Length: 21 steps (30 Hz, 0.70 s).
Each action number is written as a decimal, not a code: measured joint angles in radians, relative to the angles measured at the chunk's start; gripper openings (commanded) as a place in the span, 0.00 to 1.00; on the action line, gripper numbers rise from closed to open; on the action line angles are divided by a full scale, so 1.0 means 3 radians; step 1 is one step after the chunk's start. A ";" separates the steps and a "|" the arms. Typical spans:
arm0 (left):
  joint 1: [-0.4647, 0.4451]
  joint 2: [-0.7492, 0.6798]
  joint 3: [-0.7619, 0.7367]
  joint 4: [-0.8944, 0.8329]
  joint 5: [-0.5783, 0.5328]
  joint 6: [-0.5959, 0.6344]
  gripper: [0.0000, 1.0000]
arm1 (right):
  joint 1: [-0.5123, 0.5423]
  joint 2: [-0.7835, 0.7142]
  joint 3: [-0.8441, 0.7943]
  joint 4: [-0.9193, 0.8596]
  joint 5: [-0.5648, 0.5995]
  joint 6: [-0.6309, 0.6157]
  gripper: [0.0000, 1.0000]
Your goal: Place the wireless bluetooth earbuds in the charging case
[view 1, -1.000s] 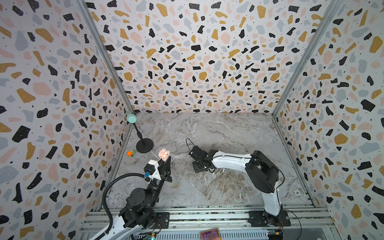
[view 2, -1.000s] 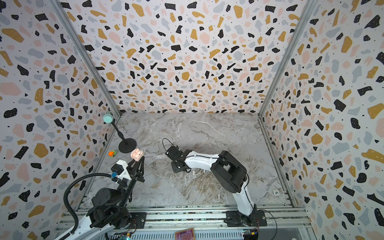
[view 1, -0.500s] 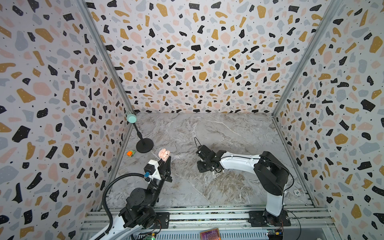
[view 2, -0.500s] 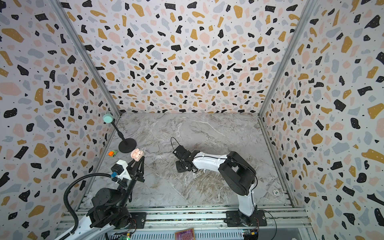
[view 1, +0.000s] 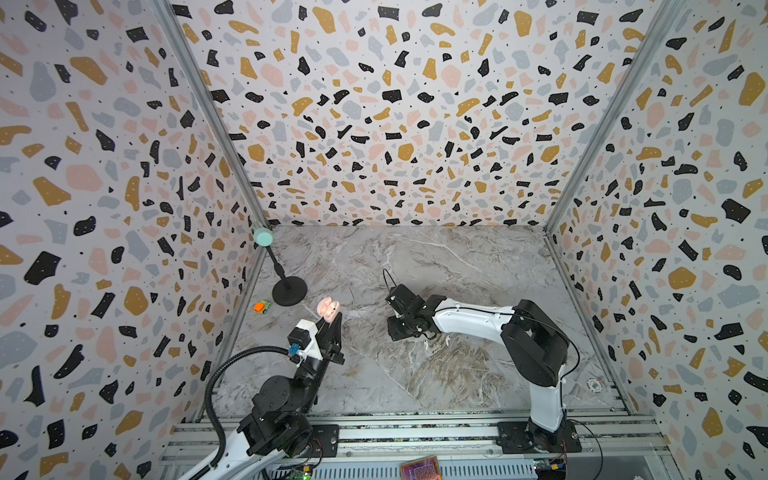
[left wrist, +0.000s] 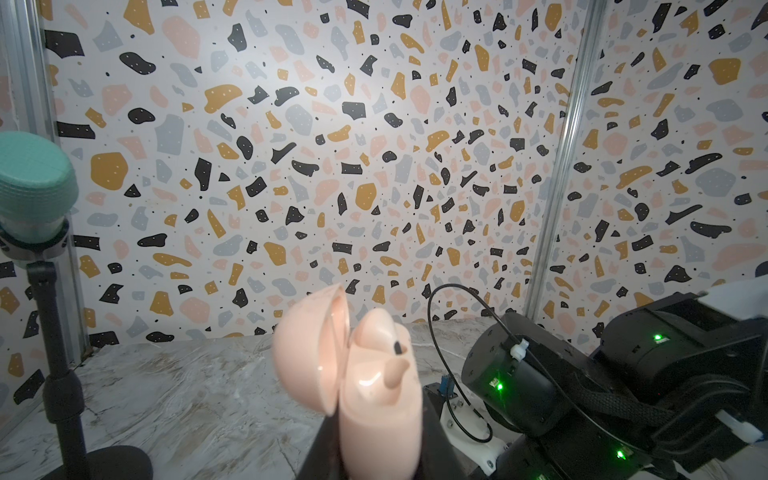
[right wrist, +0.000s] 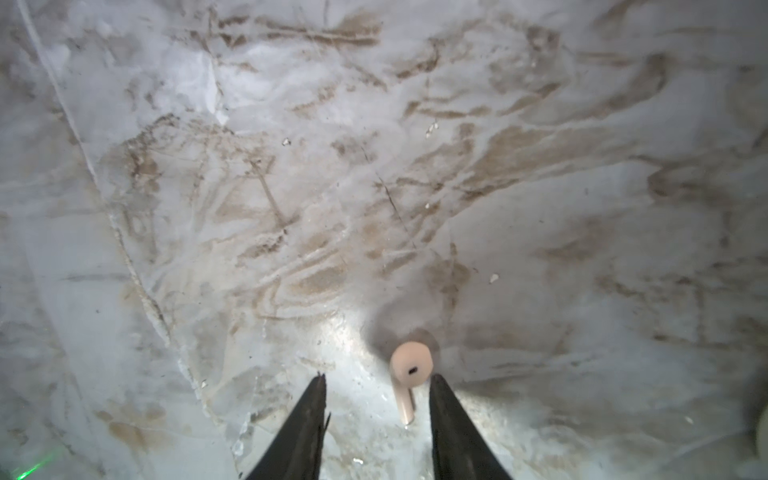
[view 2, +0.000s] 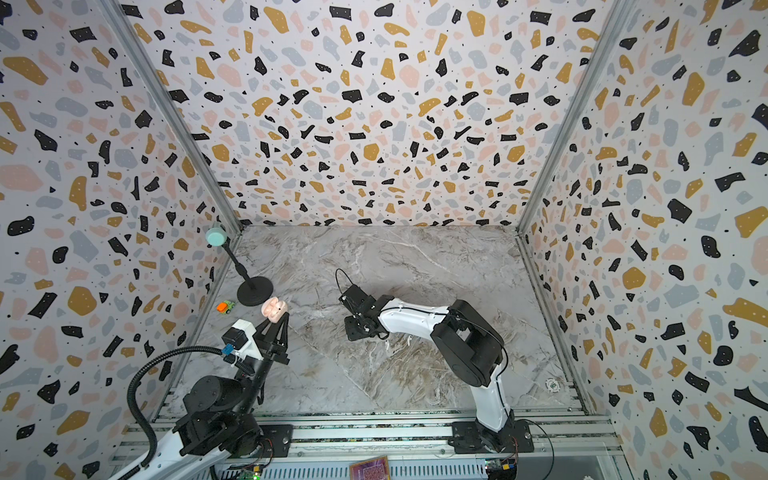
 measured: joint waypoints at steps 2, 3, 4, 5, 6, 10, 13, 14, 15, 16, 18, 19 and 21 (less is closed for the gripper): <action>0.0000 0.0000 0.0000 0.0000 0.0000 0.0000 0.00 | 0.0000 0.0034 0.0009 -0.0062 -0.0004 0.0010 0.41; 0.0000 0.0000 0.0000 0.0000 0.0000 0.0000 0.00 | 0.0000 0.0053 0.0025 -0.0098 -0.0006 0.0014 0.41; 0.0000 0.0000 0.0000 0.0000 0.0000 0.0000 0.00 | -0.0003 0.0075 0.0052 -0.0132 -0.0010 0.0017 0.41; 0.0000 0.0000 0.0000 0.0000 0.0000 0.0000 0.00 | -0.0003 0.0094 0.0078 -0.0148 -0.0010 0.0022 0.40; 0.0000 0.0000 0.0000 0.0000 0.0000 0.0000 0.00 | -0.0003 0.0114 0.0112 -0.0164 -0.0014 0.0024 0.40; 0.0000 0.0000 0.0000 0.0000 0.0000 0.0000 0.00 | -0.0008 0.0167 0.0191 -0.0205 -0.0010 0.0038 0.38; 0.0000 0.0000 0.0000 0.0000 0.0001 0.0000 0.00 | -0.0015 0.0206 0.0233 -0.0253 -0.0008 0.0058 0.37; 0.0000 0.0000 0.0000 0.0000 0.0001 0.0000 0.00 | -0.0019 0.0210 0.0248 -0.0270 -0.0008 0.0062 0.36; 0.0000 0.0000 0.0000 0.0000 0.0001 0.0000 0.00 | -0.0025 0.0216 0.0262 -0.0289 -0.0006 0.0069 0.36; 0.0000 0.0000 0.0000 0.0000 0.0003 0.0000 0.00 | -0.0032 0.0224 0.0271 -0.0298 -0.0005 0.0072 0.36; 0.0000 0.0000 0.0000 0.0000 0.0004 0.0000 0.00 | -0.0048 0.0230 0.0285 -0.0317 -0.0008 0.0078 0.35; 0.0000 0.0000 0.0000 0.0000 0.0006 0.0000 0.00 | -0.0060 0.0240 0.0299 -0.0336 -0.0011 0.0080 0.35; 0.0000 0.0000 0.0000 -0.0001 0.0010 0.0000 0.00 | -0.0083 0.0271 0.0356 -0.0384 -0.0011 0.0076 0.36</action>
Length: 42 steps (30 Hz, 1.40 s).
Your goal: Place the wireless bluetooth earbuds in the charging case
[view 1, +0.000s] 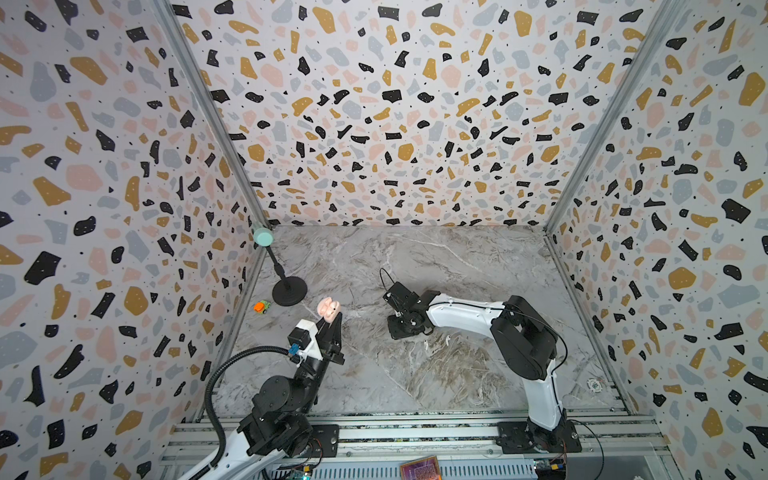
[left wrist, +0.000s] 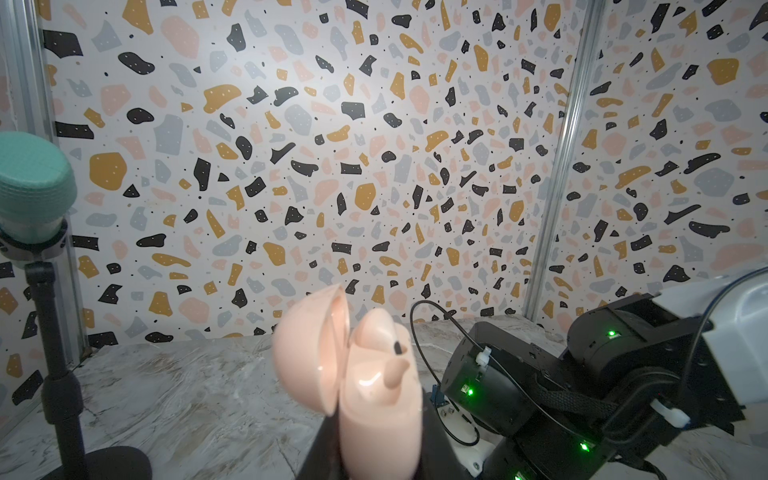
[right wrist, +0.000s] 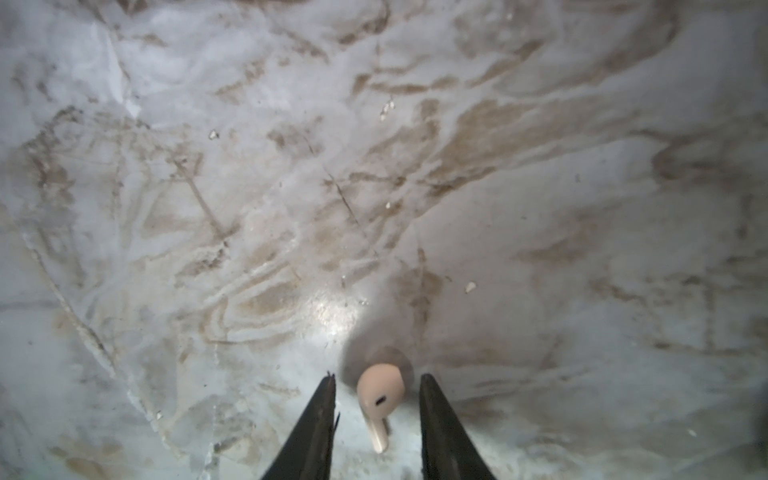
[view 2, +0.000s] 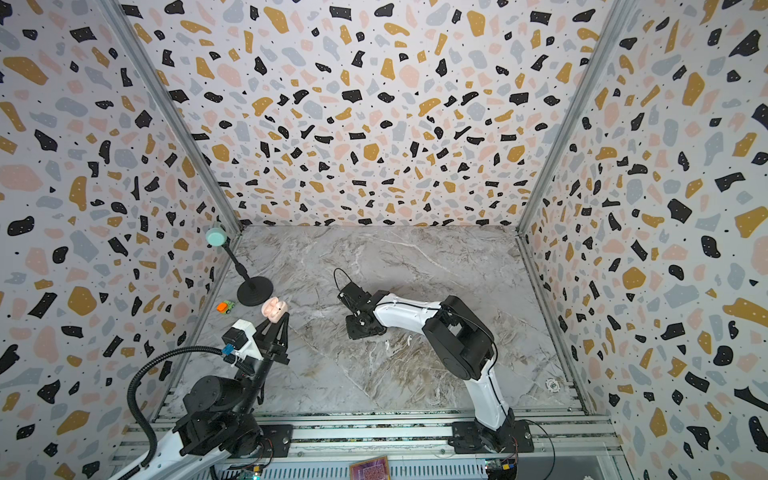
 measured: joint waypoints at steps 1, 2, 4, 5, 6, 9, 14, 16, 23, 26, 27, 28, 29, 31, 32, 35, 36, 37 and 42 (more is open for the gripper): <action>0.0000 0.0000 0.0000 0.0001 0.0000 0.0000 0.00 | -0.0011 0.0022 0.0039 -0.0037 -0.0006 -0.0005 0.35; 0.0000 0.0000 0.0000 0.0001 0.0001 0.0000 0.00 | -0.0022 0.0045 0.0075 -0.0066 -0.0006 -0.0014 0.35; 0.0000 0.0000 0.0000 0.0000 0.0001 0.0000 0.00 | -0.0039 0.0103 0.0174 -0.0155 -0.0022 -0.0037 0.35; 0.0000 0.0000 0.0000 0.0001 0.0003 0.0000 0.00 | -0.0042 0.0128 0.0220 -0.0197 -0.0027 -0.0053 0.35; 0.0000 0.0000 0.0000 0.0000 0.0003 0.0000 0.00 | -0.0043 0.0158 0.0268 -0.0238 -0.0028 -0.0075 0.36; 0.0000 0.0000 0.0000 0.0001 0.0003 0.0000 0.00 | -0.0045 0.0200 0.0347 -0.0331 -0.0038 -0.0121 0.35; 0.0000 0.0000 -0.0001 0.0000 0.0003 -0.0001 0.00 | -0.0037 0.0215 0.0376 -0.0376 -0.0074 -0.0181 0.34; 0.0000 0.0000 -0.0001 0.0000 0.0004 -0.0001 0.00 | -0.0028 0.0224 0.0393 -0.0398 -0.0088 -0.0187 0.34; 0.0000 0.0000 -0.0001 0.0000 0.0014 -0.0001 0.00 | 0.0004 0.0263 0.0465 -0.0500 -0.0084 -0.0192 0.28; 0.0000 0.0000 -0.0001 0.0001 0.0015 -0.0001 0.00 | 0.0022 0.0263 0.0467 -0.0520 -0.0086 -0.0192 0.26; 0.0000 0.0000 -0.0001 0.0001 0.0015 -0.0001 0.00 | 0.0024 0.0263 0.0467 -0.0525 -0.0088 -0.0192 0.26; 0.0000 0.0000 -0.0001 0.0000 0.0015 -0.0001 0.00 | 0.0025 0.0263 0.0467 -0.0529 -0.0088 -0.0189 0.26; 0.0000 0.0000 -0.0001 0.0001 0.0015 -0.0001 0.00 | 0.0025 0.0263 0.0465 -0.0530 -0.0090 -0.0188 0.26; 0.0000 0.0000 -0.0001 0.0001 0.0017 -0.0001 0.00 | 0.0025 0.0263 0.0467 -0.0532 -0.0093 -0.0189 0.25; 0.0000 0.0000 -0.0003 0.0001 0.0018 -0.0001 0.00 | 0.0025 0.0263 0.0467 -0.0532 -0.0099 -0.0188 0.25; 0.0000 0.0000 -0.0003 0.0001 0.0019 -0.0003 0.00 | 0.0025 0.0266 0.0467 -0.0533 -0.0123 -0.0188 0.24; 0.0000 0.0000 -0.0003 0.0001 0.0023 -0.0003 0.00 | 0.0025 0.0267 0.0467 -0.0533 -0.0132 -0.0189 0.24; 0.0000 0.0000 -0.0003 0.0001 0.0025 -0.0003 0.00 | 0.0024 0.0268 0.0467 -0.0533 -0.0136 -0.0188 0.23; 0.0000 0.0000 -0.0003 0.0001 0.0037 -0.0003 0.00 | 0.0022 0.0268 0.0464 -0.0528 -0.0155 -0.0178 0.21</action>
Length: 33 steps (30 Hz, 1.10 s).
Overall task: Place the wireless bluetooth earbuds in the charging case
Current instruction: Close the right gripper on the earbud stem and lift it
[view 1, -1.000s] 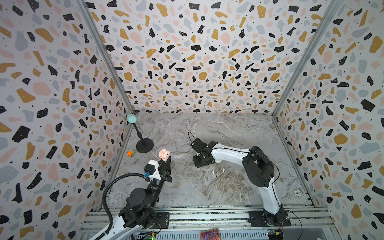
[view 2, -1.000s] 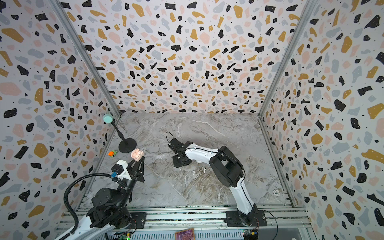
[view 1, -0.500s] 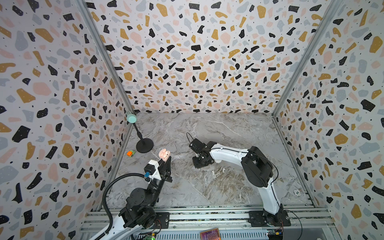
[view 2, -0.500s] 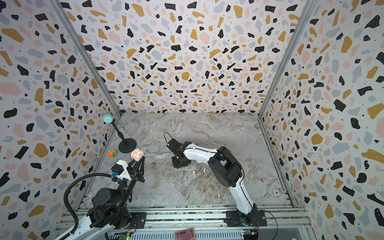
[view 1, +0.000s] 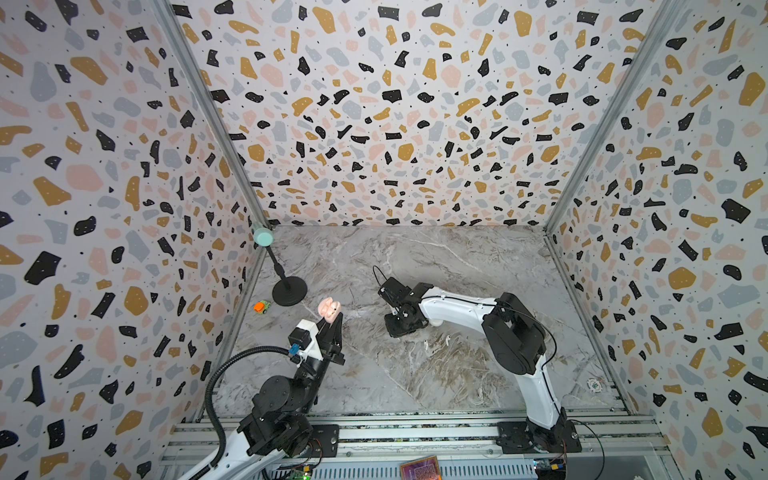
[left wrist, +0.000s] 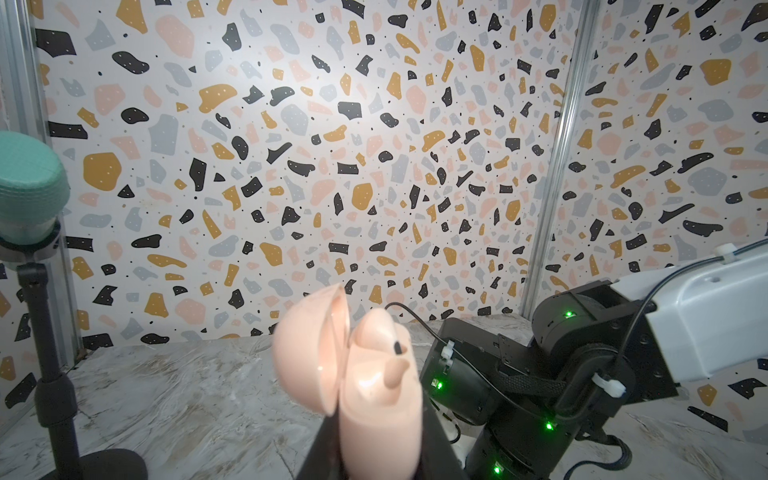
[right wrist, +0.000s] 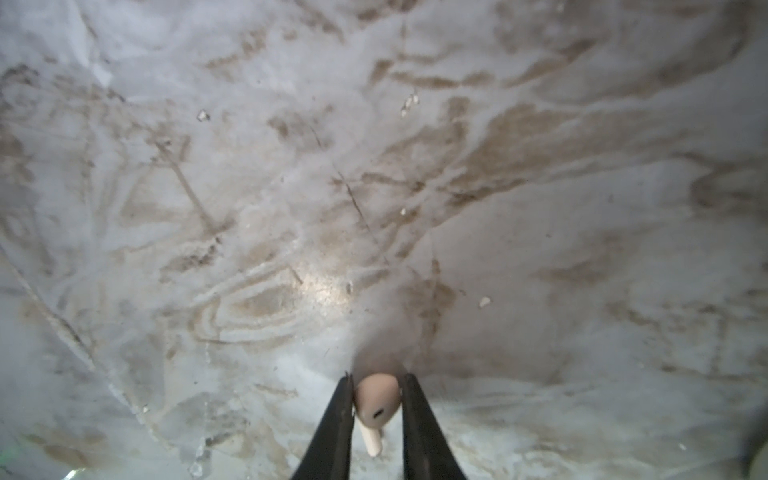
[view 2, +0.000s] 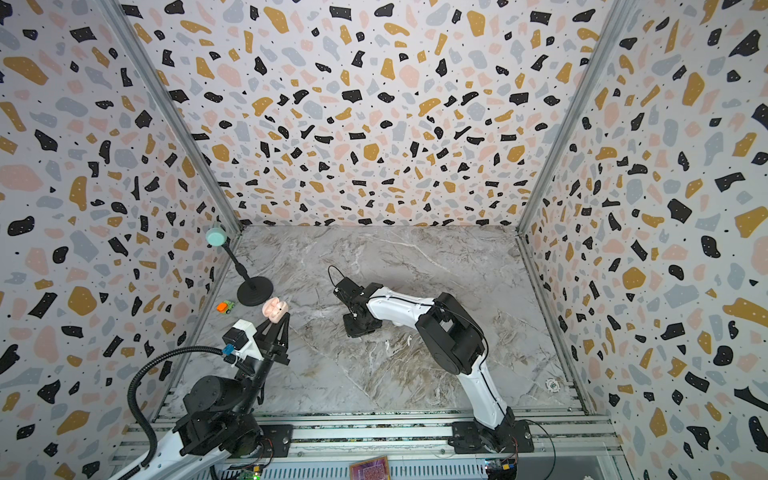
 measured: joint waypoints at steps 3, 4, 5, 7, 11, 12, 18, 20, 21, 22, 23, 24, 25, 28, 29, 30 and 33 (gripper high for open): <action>0.0000 0.0000 0.0000 0.0000 0.0009 0.0000 0.00 | -0.0011 -0.0013 -0.0029 0.0041 -0.0024 0.0013 0.19; 0.0000 0.0000 0.0000 0.0000 0.0011 0.0000 0.00 | -0.0015 -0.0024 -0.0051 0.0065 -0.0036 0.0014 0.19; 0.0000 0.0000 0.0000 0.0000 0.0014 0.0000 0.00 | -0.0023 -0.0042 -0.0084 0.0100 -0.0055 0.0015 0.19; 0.0000 0.0000 0.0000 0.0000 0.0017 0.0000 0.00 | -0.0037 -0.0080 -0.0151 0.0173 -0.0086 0.0023 0.19; 0.0000 0.0000 0.0000 0.0000 0.0023 0.0000 0.00 | -0.0061 -0.0163 -0.0305 0.0345 -0.0150 0.0042 0.18; 0.0000 0.0000 0.0000 0.0000 0.0027 0.0000 0.00 | -0.0064 -0.0177 -0.0328 0.0369 -0.0159 0.0050 0.18; 0.0000 0.0000 0.0000 0.0000 0.0033 0.0000 0.00 | -0.0083 -0.0317 -0.0570 0.0565 -0.0254 0.0103 0.18; 0.0000 0.0000 0.0000 0.0000 0.0037 0.0000 0.00 | -0.0100 -0.0371 -0.0659 0.0617 -0.0300 0.0122 0.18; 0.0000 0.0000 0.0000 0.0000 0.0038 0.0000 0.00 | -0.0108 -0.0397 -0.0701 0.0649 -0.0319 0.0130 0.18; 0.0000 0.0000 0.0000 0.0000 0.0038 0.0000 0.00 | -0.0116 -0.0423 -0.0748 0.0675 -0.0350 0.0142 0.17; 0.0000 0.0000 0.0000 0.0000 0.0038 0.0000 0.00 | -0.0125 -0.0449 -0.0790 0.0703 -0.0378 0.0155 0.17; 0.0000 0.0000 0.0000 0.0000 0.0038 0.0000 0.00 | -0.0134 -0.0468 -0.0824 0.0729 -0.0403 0.0164 0.18; 0.0000 0.0000 0.0000 0.0000 0.0038 0.0000 0.00 | -0.0149 -0.0492 -0.0868 0.0767 -0.0444 0.0175 0.18; 0.0000 0.0000 0.0000 0.0000 0.0038 0.0000 0.00 | -0.0196 -0.0563 -0.0999 0.0891 -0.0552 0.0202 0.18; 0.0000 0.0000 0.0000 0.0000 0.0038 0.0000 0.00 | -0.0211 -0.0586 -0.1040 0.0926 -0.0589 0.0217 0.18; 0.0000 0.0000 0.0000 0.0000 0.0038 0.0000 0.00 | -0.0221 -0.0600 -0.1064 0.0950 -0.0614 0.0224 0.18; 0.0000 0.0000 0.0000 0.0000 0.0039 0.0000 0.00 | -0.0259 -0.0642 -0.1124 0.1038 -0.0698 0.0251 0.18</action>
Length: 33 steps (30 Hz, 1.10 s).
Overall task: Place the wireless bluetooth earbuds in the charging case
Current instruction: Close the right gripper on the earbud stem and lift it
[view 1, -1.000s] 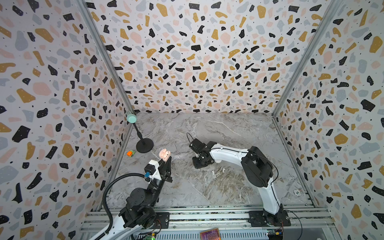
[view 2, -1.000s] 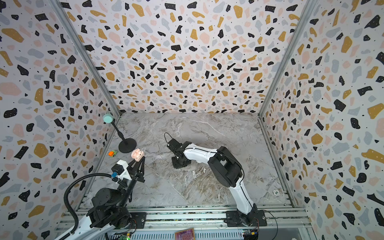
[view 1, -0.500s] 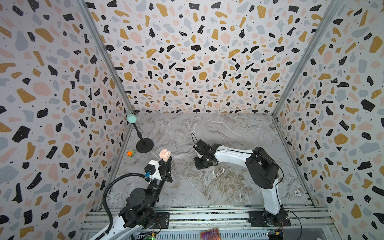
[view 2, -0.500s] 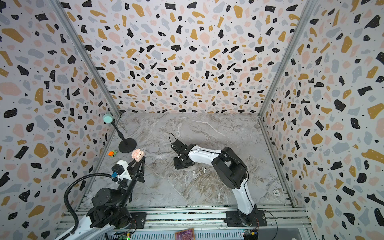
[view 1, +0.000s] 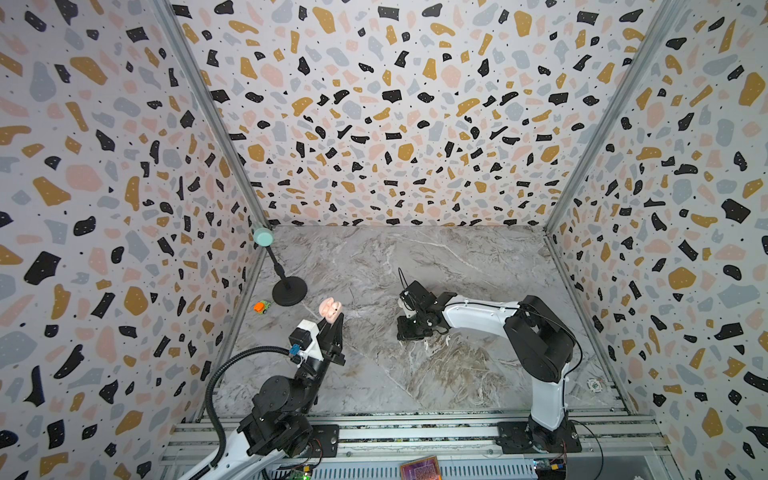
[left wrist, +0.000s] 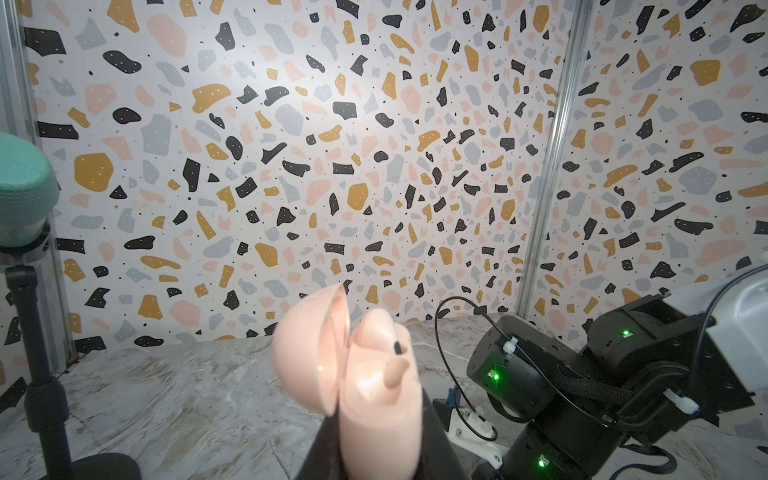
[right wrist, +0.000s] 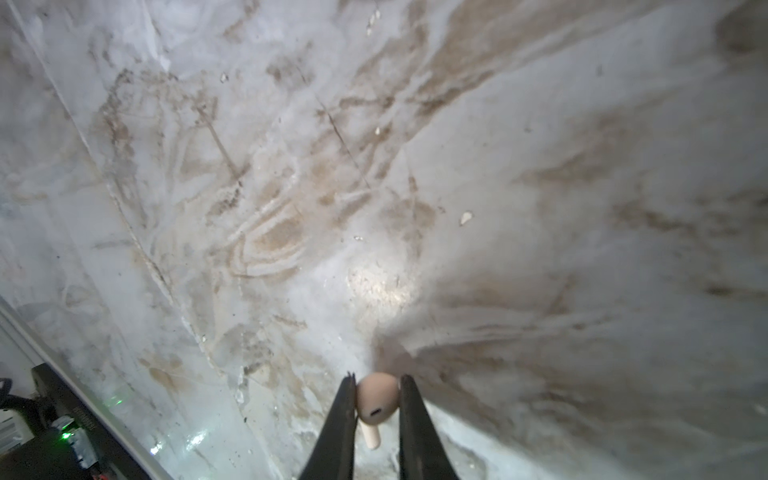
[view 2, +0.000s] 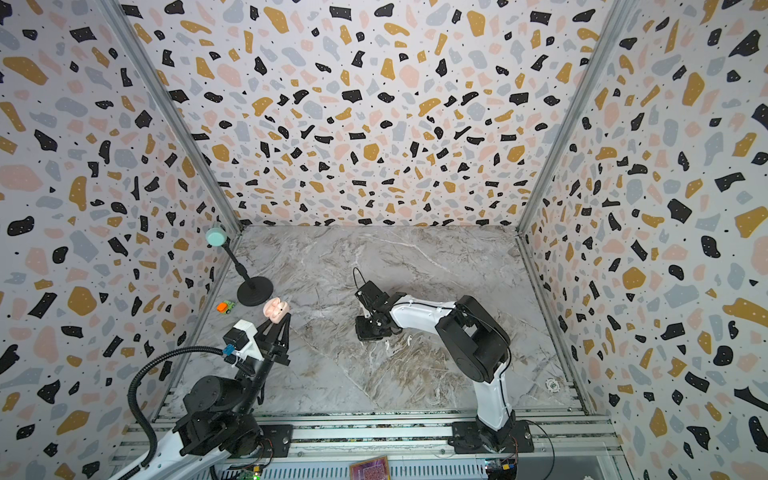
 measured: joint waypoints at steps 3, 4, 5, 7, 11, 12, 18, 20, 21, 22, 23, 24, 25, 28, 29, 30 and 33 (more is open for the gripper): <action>0.0000 0.0000 0.0000 0.0000 0.0001 -0.0001 0.00 | -0.0041 -0.0048 -0.0072 0.0102 -0.0109 0.0032 0.18; 0.0000 0.0000 0.0000 0.0000 0.0003 -0.0001 0.00 | -0.0053 -0.0062 -0.0098 0.0134 -0.0145 0.0050 0.18; 0.0000 0.0000 0.0000 0.0000 0.0004 -0.0001 0.00 | -0.0067 -0.0072 -0.0122 0.0163 -0.0192 0.0064 0.18; 0.0000 0.0000 0.0000 0.0000 0.0011 -0.0001 0.00 | -0.0090 -0.0080 -0.0163 0.0220 -0.0261 0.0088 0.18; 0.0000 0.0000 0.0000 0.0000 0.0022 -0.0003 0.00 | -0.0130 -0.0083 -0.0230 0.0308 -0.0379 0.0131 0.18; 0.0000 0.0000 0.0000 0.0000 0.0023 -0.0003 0.00 | -0.0136 -0.0085 -0.0243 0.0323 -0.0397 0.0139 0.18; 0.0000 0.0000 0.0000 0.0000 0.0024 -0.0010 0.00 | -0.0173 -0.0130 -0.0342 0.0441 -0.0512 0.0174 0.18; 0.0000 0.0000 0.0000 0.0000 0.0024 -0.0010 0.00 | -0.0183 -0.0163 -0.0380 0.0469 -0.0543 0.0187 0.18; 0.0000 0.0000 0.0000 0.0000 0.0024 -0.0010 0.00 | -0.0188 -0.0174 -0.0392 0.0484 -0.0556 0.0191 0.18; 0.0000 0.0000 0.0000 0.0000 0.0024 -0.0010 0.00 | -0.0193 -0.0188 -0.0403 0.0509 -0.0571 0.0197 0.18; 0.0000 0.0000 0.0000 0.0000 0.0024 -0.0010 0.00 | -0.0198 -0.0205 -0.0420 0.0535 -0.0584 0.0201 0.18; 0.0000 0.0000 0.0000 0.0000 0.0025 -0.0010 0.00 | -0.0203 -0.0220 -0.0432 0.0551 -0.0596 0.0202 0.18; 0.0000 0.0000 0.0000 0.0000 0.0025 -0.0010 0.00 | -0.0207 -0.0238 -0.0446 0.0573 -0.0617 0.0209 0.18; 0.0000 0.0000 0.0000 0.0000 0.0025 -0.0010 0.00 | -0.0220 -0.0303 -0.0498 0.0649 -0.0657 0.0216 0.18; 0.0000 0.0000 0.0000 0.0000 0.0025 -0.0010 0.00 | -0.0223 -0.0320 -0.0514 0.0666 -0.0665 0.0217 0.18; 0.0000 0.0000 0.0000 0.0000 0.0027 -0.0010 0.00 | -0.0228 -0.0343 -0.0533 0.0689 -0.0679 0.0219 0.18; 0.0000 0.0005 0.0000 0.0001 0.0029 -0.0010 0.00 | -0.0235 -0.0408 -0.0585 0.0745 -0.0716 0.0223 0.18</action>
